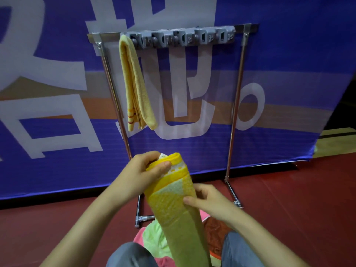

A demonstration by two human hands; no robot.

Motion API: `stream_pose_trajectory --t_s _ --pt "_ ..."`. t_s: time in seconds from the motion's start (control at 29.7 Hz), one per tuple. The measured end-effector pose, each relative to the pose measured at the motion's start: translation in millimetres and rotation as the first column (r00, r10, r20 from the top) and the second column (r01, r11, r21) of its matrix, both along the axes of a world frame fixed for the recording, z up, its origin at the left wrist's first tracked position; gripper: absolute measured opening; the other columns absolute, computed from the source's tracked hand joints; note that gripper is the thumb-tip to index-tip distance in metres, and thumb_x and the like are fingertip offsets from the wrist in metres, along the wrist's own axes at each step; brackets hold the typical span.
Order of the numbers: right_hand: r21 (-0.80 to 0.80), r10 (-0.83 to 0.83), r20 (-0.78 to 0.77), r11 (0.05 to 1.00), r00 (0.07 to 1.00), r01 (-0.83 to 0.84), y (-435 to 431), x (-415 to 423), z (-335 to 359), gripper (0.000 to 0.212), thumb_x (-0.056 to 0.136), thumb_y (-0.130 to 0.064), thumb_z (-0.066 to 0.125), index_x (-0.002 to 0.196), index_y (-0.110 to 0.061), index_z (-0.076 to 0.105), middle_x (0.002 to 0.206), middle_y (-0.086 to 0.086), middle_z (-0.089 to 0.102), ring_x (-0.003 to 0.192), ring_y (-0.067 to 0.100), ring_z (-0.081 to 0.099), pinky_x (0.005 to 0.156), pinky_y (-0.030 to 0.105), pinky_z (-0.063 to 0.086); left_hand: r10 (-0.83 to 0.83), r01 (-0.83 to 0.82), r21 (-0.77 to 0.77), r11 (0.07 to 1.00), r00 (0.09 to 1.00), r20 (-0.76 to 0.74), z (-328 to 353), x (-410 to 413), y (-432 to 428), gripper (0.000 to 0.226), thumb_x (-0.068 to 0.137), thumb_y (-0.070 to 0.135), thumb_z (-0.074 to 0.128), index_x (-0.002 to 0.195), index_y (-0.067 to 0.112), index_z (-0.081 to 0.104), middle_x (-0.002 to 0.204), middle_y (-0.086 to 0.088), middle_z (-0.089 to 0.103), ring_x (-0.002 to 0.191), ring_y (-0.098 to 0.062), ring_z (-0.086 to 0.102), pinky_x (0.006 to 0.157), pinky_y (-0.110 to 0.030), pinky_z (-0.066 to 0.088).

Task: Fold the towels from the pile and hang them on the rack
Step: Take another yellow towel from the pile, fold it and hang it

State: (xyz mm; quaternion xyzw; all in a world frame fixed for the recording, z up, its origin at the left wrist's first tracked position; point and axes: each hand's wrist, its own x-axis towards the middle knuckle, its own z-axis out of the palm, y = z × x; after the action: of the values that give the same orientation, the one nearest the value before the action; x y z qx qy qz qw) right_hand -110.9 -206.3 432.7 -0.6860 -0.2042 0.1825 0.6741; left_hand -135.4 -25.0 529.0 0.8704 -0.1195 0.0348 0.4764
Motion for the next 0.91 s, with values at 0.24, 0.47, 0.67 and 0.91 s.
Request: stream_pose_trajectory --t_s 0.24,0.47,0.67,0.91 --pt "-0.063 0.026 0.062 0.998 0.998 -0.023 5.0 -0.7 0.2 0.015 0.082 -0.006 0.062 0.078 -0.02 0.061 0.061 -0.016 0.066 0.062 -0.007 0.058 0.061 0.011 0.045 0.075 -0.059 0.113 0.992 0.987 -0.142 11.8 3.2 0.6 0.05 0.064 0.05 0.059 0.091 0.009 0.065 0.087 -0.013 0.07 0.077 -0.021 0.068 0.07 -0.034 0.056" --pt "-0.014 0.089 -0.121 0.996 0.989 -0.092 0.0 3.9 -15.0 0.014 0.081 -0.016 0.063 0.095 -0.02 0.061 0.077 -0.02 0.071 0.078 -0.007 0.063 0.074 0.011 0.048 0.137 -0.133 -0.066 0.989 0.989 0.057 35.7 5.3 3.0 0.038 0.066 0.043 0.058 0.082 0.01 0.066 0.071 -0.004 0.07 0.061 -0.007 0.066 0.058 -0.021 0.054" --pt "-0.169 0.053 -0.207 0.982 0.977 -0.089 -5.6 2.1 -65.3 0.034 0.078 -0.018 0.061 0.107 0.0 0.059 0.093 -0.006 0.064 0.078 -0.008 0.061 0.078 0.013 0.046 0.24 -0.228 -0.079 0.97 0.95 0.2 50.1 5.6 27.0 0.01 0.072 0.035 0.058 0.07 0.027 0.062 0.052 0.02 0.065 0.05 0.006 0.059 0.048 -0.008 0.048" --pt "-0.037 0.047 -0.192 0.998 0.98 -0.055 -8.5 8.3 -39.1 0.009 0.086 -0.011 0.057 0.093 -0.009 0.062 0.071 -0.012 0.069 0.067 -0.004 0.061 0.064 0.011 0.047 0.383 -0.386 0.156 0.909 0.922 0.05 24.1 3.1 55.9 0.012 0.083 0.03 0.058 0.075 0.021 0.061 0.075 -0.008 0.063 0.07 -0.024 0.061 0.063 -0.033 0.049"
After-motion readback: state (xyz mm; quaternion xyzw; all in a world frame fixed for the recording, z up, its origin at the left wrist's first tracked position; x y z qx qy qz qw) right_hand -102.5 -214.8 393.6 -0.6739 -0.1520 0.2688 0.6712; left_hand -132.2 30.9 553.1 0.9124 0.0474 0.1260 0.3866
